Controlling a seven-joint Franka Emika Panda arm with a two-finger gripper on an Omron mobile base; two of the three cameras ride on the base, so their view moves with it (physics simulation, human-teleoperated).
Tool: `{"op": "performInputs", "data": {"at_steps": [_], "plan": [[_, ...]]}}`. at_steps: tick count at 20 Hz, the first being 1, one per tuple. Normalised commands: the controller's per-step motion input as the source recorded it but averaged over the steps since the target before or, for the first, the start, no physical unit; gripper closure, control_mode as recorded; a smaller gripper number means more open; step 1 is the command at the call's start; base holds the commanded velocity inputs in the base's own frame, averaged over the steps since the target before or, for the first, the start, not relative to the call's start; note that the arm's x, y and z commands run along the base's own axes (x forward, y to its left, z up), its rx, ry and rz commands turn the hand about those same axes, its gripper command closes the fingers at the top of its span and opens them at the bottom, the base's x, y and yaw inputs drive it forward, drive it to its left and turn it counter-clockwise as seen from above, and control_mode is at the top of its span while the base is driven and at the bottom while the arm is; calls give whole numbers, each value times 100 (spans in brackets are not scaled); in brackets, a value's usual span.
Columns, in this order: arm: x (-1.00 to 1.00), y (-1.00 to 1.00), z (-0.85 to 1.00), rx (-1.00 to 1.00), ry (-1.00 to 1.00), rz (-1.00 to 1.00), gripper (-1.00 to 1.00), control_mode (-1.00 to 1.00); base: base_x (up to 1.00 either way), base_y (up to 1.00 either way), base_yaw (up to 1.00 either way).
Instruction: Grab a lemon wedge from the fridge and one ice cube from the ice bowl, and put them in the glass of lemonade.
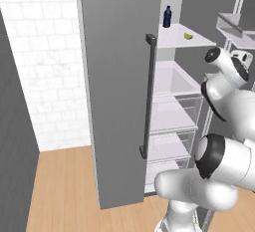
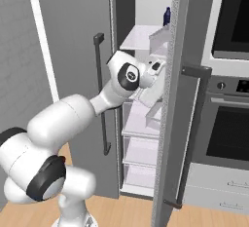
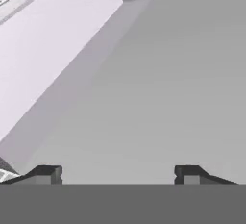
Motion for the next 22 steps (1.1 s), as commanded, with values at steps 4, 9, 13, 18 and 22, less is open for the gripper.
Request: {"op": "performInputs", "data": {"at_steps": [4,9,13,18,22], "plan": [[-56,-100,-11,0,4,-13,-100,-100,0,0,0],[-90,39,28,-4,-30,3,-100,-100,0,0,0],[-85,100,28,-1,-53,6,-100,-100,0,0,0],[-93,100,10,19,-70,0,-100,-100,0,0,0],[-67,100,0,33,-61,-5,-100,-100,0,0,0]]}}
